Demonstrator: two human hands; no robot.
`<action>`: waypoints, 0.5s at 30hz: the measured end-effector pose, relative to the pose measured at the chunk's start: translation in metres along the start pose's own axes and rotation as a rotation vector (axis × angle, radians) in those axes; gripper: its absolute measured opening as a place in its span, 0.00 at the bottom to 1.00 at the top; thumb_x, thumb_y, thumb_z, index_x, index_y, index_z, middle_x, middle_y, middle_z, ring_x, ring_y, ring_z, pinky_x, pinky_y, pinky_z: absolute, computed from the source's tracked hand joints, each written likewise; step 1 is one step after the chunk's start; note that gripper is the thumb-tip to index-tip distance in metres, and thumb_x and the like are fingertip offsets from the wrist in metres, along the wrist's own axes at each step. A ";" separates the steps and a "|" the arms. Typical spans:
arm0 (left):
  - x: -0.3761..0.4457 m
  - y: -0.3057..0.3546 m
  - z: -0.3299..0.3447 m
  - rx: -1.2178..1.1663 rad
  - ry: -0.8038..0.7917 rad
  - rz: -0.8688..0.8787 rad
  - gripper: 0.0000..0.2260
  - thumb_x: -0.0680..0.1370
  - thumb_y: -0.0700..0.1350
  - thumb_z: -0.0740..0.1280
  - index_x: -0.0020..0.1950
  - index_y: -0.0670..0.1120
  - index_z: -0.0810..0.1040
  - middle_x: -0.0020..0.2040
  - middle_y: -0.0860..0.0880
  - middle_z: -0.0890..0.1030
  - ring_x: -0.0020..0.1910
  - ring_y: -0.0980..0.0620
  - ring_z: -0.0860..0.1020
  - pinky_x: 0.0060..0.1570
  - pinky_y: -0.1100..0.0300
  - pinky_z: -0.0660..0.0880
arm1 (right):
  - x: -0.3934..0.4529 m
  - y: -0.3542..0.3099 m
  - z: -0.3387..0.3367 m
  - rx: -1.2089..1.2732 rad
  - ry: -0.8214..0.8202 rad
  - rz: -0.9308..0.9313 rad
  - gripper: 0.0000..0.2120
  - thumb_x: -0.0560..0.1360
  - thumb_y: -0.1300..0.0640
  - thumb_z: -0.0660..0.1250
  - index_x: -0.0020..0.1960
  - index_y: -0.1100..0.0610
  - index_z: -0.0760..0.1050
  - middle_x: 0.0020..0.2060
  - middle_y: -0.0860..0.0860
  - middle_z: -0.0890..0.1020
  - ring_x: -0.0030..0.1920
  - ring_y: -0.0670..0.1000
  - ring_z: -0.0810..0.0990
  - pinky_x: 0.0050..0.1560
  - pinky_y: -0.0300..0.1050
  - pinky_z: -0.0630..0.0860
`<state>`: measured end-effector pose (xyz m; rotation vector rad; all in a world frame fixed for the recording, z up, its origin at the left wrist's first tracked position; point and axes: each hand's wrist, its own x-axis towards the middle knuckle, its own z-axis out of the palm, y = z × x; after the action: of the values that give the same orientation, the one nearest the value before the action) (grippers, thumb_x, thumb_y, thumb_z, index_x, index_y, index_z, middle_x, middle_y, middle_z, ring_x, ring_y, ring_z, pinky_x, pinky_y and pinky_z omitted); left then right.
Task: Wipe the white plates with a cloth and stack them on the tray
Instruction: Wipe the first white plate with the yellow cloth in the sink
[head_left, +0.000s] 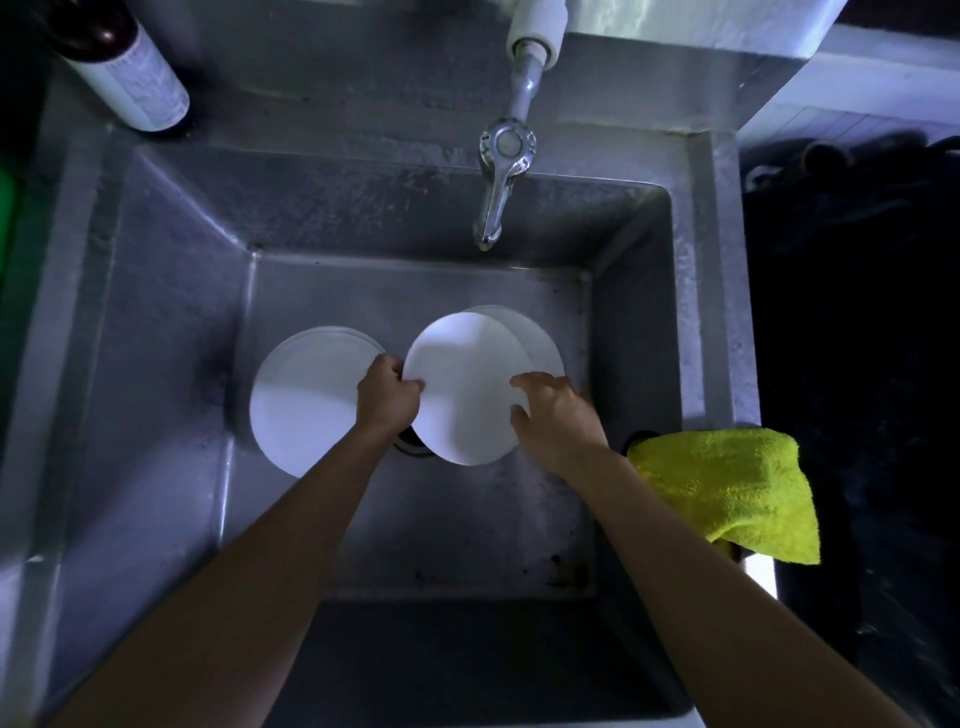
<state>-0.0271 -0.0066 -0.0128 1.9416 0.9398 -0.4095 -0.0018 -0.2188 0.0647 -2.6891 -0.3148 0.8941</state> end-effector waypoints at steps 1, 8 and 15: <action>-0.005 0.001 -0.003 -0.009 -0.011 0.001 0.07 0.76 0.42 0.69 0.54 0.44 0.75 0.50 0.48 0.80 0.50 0.44 0.77 0.45 0.55 0.71 | -0.004 -0.001 -0.001 0.002 0.007 0.003 0.21 0.81 0.55 0.61 0.73 0.54 0.70 0.69 0.51 0.76 0.67 0.57 0.73 0.67 0.60 0.72; -0.046 0.021 -0.029 -0.065 -0.088 0.076 0.11 0.72 0.44 0.61 0.52 0.54 0.75 0.45 0.56 0.79 0.50 0.45 0.78 0.48 0.47 0.80 | -0.038 -0.004 -0.013 0.010 0.053 0.017 0.21 0.81 0.54 0.61 0.74 0.52 0.69 0.72 0.49 0.73 0.72 0.56 0.68 0.72 0.57 0.64; -0.094 0.041 -0.042 -0.079 -0.117 0.144 0.20 0.68 0.40 0.58 0.49 0.62 0.79 0.41 0.51 0.82 0.43 0.45 0.80 0.41 0.46 0.84 | -0.076 -0.001 -0.026 -0.040 0.173 0.013 0.20 0.80 0.54 0.62 0.72 0.52 0.71 0.72 0.49 0.72 0.75 0.53 0.61 0.72 0.58 0.60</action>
<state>-0.0618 -0.0250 0.0908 1.8787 0.7255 -0.3924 -0.0454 -0.2460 0.1269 -2.7850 -0.2795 0.6589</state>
